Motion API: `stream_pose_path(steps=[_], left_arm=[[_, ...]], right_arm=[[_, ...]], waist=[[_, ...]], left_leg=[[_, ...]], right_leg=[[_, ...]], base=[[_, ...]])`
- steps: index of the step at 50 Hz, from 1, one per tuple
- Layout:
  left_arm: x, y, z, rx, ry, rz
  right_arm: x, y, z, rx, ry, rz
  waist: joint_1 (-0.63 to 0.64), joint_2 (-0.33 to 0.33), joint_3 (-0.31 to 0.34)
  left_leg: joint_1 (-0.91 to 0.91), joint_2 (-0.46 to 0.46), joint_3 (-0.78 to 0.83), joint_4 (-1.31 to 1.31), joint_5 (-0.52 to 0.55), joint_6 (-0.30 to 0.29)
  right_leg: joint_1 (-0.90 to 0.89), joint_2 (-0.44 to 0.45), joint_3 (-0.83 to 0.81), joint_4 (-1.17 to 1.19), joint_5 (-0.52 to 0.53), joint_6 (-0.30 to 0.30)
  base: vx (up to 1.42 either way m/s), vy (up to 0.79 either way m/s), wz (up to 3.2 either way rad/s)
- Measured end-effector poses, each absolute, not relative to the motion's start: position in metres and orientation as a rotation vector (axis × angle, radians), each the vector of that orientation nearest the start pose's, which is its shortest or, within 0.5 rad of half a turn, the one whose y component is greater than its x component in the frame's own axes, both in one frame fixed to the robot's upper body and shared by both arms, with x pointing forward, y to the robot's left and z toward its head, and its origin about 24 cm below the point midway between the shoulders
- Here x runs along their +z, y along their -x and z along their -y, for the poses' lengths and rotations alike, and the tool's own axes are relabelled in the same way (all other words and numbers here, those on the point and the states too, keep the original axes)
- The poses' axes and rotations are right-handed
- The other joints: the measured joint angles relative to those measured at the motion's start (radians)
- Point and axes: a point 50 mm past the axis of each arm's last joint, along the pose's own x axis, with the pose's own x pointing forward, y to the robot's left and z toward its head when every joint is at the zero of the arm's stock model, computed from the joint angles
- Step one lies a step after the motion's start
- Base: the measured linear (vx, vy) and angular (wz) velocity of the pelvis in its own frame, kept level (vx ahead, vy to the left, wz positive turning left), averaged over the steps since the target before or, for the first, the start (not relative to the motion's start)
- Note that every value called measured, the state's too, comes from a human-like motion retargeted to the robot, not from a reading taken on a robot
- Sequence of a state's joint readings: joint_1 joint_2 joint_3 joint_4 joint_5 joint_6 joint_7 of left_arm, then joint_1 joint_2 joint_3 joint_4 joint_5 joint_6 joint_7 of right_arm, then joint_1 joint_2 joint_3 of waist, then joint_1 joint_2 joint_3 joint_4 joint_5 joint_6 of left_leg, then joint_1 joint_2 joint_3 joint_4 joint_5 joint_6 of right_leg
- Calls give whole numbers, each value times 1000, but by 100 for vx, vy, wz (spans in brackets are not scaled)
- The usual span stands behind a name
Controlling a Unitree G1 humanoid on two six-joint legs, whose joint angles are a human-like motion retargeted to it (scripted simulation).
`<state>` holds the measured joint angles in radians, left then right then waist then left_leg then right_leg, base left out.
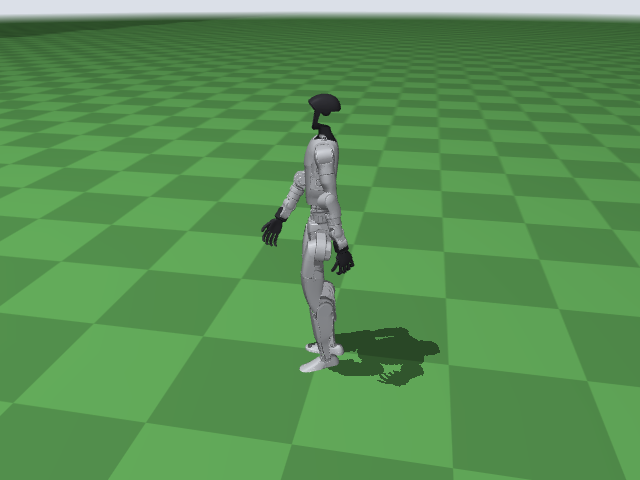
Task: Upper body actions
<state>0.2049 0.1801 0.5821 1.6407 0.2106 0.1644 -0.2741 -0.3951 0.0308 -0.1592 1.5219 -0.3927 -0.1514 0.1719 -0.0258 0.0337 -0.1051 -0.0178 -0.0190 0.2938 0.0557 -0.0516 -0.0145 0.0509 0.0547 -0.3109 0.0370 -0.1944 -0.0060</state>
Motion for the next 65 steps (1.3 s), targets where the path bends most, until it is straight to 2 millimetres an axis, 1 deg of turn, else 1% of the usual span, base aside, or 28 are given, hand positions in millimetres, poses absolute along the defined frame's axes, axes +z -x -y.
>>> stream_pose_path(steps=[3, 6, 8, 12, 15, 16, 18, 20, 22, 23, 25, 28, 30, 33, 35, 37, 40, 42, 45, 47, 50, 54, 55, 57, 58, 60, 62, 65], left_arm=[[-165, 83, -202, 304, 462, -1810], [-166, 72, -204, 310, 451, -1793], [-166, 70, -204, 315, 451, -1803], [-164, 74, -203, 321, 436, -1855], [-164, 68, -205, 289, 389, -1893], [-165, 62, -206, 262, 353, -1891], [-167, 49, -209, 215, 288, -1873], [-169, 31, -209, 182, 233, -1837], [-172, 8, -202, 165, 213, -1780], [-173, -7, -198, 159, 216, -1744], [-173, -43, -187, 150, 247, -1654], [-165, -112, -173, 120, 266, -1434], [-153, -159, -165, 84, 231, -1282], [-127, -218, -157, 32, 133, -1069], [-107, -249, -154, 20, 75, -945], [-90, -273, -154, 33, 42, -848], [-71, -294, -155, 71, 33, -754], [-66, -300, -156, 92, 52, -729], [-66, -300, -158, 99, 74, -730], [-71, -294, -161, 96, 70, -755], [-83, -280, -166, 99, 52, -810], [-104, -253, -166, 77, 69, -904], [-109, -245, -165, 67, 79, -931], [-122, -226, -161, 54, 92, -997], [-126, -218, -162, 47, 100, -1026], [-136, -199, -164, 40, 103, -1093], [-147, -176, -163, 34, 90, -1166], [-159, -143, -166, 14, 67, -1275]], right_arm=[[-138, -192, 123, 389, 174, -976], [-138, -193, 132, 388, 193, -967], [-139, -190, 135, 392, 200, -970], [-144, -178, 140, 386, 178, -991], [-151, -161, 146, 359, 150, -1018], [-155, -151, 150, 349, 146, -1041], [-161, -130, 156, 333, 148, -1091], [-168, -105, 164, 317, 165, -1160], [-173, -79, 172, 296, 189, -1234], [-175, -66, 177, 283, 204, -1271], [-178, -39, 187, 257, 232, -1357], [-178, 6, 200, 241, 252, -1529], [-175, 39, 207, 246, 266, -1656], [-166, 83, 217, 276, 310, -1827], [-158, 108, 222, 296, 351, -1924], [-151, 126, 228, 303, 395, -1997], [-143, 140, 235, 282, 421, -2065], [-142, 142, 235, 251, 398, -2072], [-147, 134, 231, 214, 330, -2028], [-152, 123, 227, 204, 296, -1971], [-160, 102, 222, 197, 275, -1879], [-170, 72, 209, 228, 238, -1749], [-172, 64, 206, 240, 234, -1709], [-174, 53, 202, 242, 252, -1651], [-176, 43, 202, 241, 271, -1611], [-177, 29, 200, 255, 300, -1555], [-178, 24, 199, 267, 322, -1524], [-178, 8, 200, 284, 343, -1476]], waist=[[8, -14, 28], [43, -23, 52], [53, -22, 57], [33, -23, 54], [9, -23, 64], [3, -23, 73], [2, -20, 88], [10, -6, 97], [0, 12, 116], [-12, 25, 132], [-39, 43, 169], [-96, 48, 221], [-133, 46, 242], [-190, 43, 246], [-230, 47, 255], [-266, 49, 268], [-306, 51, 277], [-329, 56, 282], [-344, 63, 287], [-344, 64, 284], [-336, 69, 274], [-299, 64, 260], [-288, 61, 257], [-277, 73, 227], [-268, 70, 226], [-243, 60, 208], [-222, 57, 170], [-165, 7, 130]], left_leg=[[6, -20, 19, -9, -1, 40], [14, -39, -8, -1, -13, 58], [24, -46, 8, -8, -19, 69], [36, -59, 16, -22, -28, 91], [39, -57, 2, -14, -39, 103], [47, -54, -1, -13, -43, 108], [61, -43, 4, -12, -49, 114], [65, -20, 20, -10, -55, 118], [66, 1, 28, -5, -58, 128], [69, 16, 26, -2, -58, 131], [73, 37, 25, 4, -53, 134], [77, 53, 20, 19, -52, 140], [69, 59, 5, 33, -50, 146], [49, 68, -14, 47, -45, 151], [45, 84, -32, 58, -47, 150], [50, 98, -44, 66, -49, 148], [56, 116, -32, 65, -48, 142], [57, 129, -23, 67, -47, 136], [58, 150, -8, 72, -49, 126], [57, 154, 0, 75, -52, 123], [57, 160, 7, 73, -55, 122], [68, 158, 25, 66, -58, 123], [71, 157, 33, 64, -58, 122], [61, 163, 26, 52, -53, 117], [62, 161, 30, 59, -60, 116], [68, 149, 43, 55, -64, 113], [58, 130, 36, 42, -61, 112], [56, 68, 58, 41, -73, 117]], right_leg=[[4, -17, -13, 7, 7, 12], [12, -32, 4, 17, 18, 23], [10, -40, 10, 28, 21, 31], [0, -51, 11, 65, 12, 53], [-18, -60, 10, 132, 1, 68], [-33, -62, 8, 179, 19, 69], [-75, -70, 0, 289, 77, 70], [-148, -84, 2, 441, 176, 70], [-233, -83, 13, 592, 287, 37], [-280, -75, 22, 673, 315, 21], [-376, -97, -6, 852, 282, 2], [-520, -187, -80, 1090, 231, -61], [-635, -212, -86, 1218, 208, -87], [-820, -233, -83, 1357, 188, -115], [-915, -242, -96, 1410, 180, -140], [-993, -242, -104, 1435, 176, -166], [-1079, -230, -120, 1434, 187, -193], [-1092, -224, -138, 1410, 190, -197], [-1065, -214, -158, 1361, 201, -182], [-1021, -204, -160, 1329, 213, -163], [-930, -183, -154, 1277, 242, -123], [-752, -135, -109, 1168, 296, -48], [-700, -115, -88, 1126, 314, -25], [-586, -88, -83, 1003, 347, 4], [-528, -77, -68, 947, 357, 14], [-415, -39, -17, 810, 386, 35], [-308, -16, 20, 644, 410, 54], [-144, -16, 106, 380, 418, 88]], base=[[2, 18, 19], [7, 23, -52], [6, 23, -50], [9, 21, -15], [8, 15, 8], [11, 17, 1], [7, 13, -22], [0, 13, -47], [-6, 16, -29], [-11, 13, -6], [-12, 15, 6], [-9, 12, 36], [-5, 7, 50], [1, 4, 53], [3, 2, 51], [3, 2, 30], [0, 0, 0], [0, 0, 0], [0, 0, 0], [0, 0, 0], [2, -2, -21], [3, -5, -22], [3, -6, -4], [0, 0, 0], [7, -4, -13], [10, -7, -23], [10, -9, -7], [9, -11, -28]])
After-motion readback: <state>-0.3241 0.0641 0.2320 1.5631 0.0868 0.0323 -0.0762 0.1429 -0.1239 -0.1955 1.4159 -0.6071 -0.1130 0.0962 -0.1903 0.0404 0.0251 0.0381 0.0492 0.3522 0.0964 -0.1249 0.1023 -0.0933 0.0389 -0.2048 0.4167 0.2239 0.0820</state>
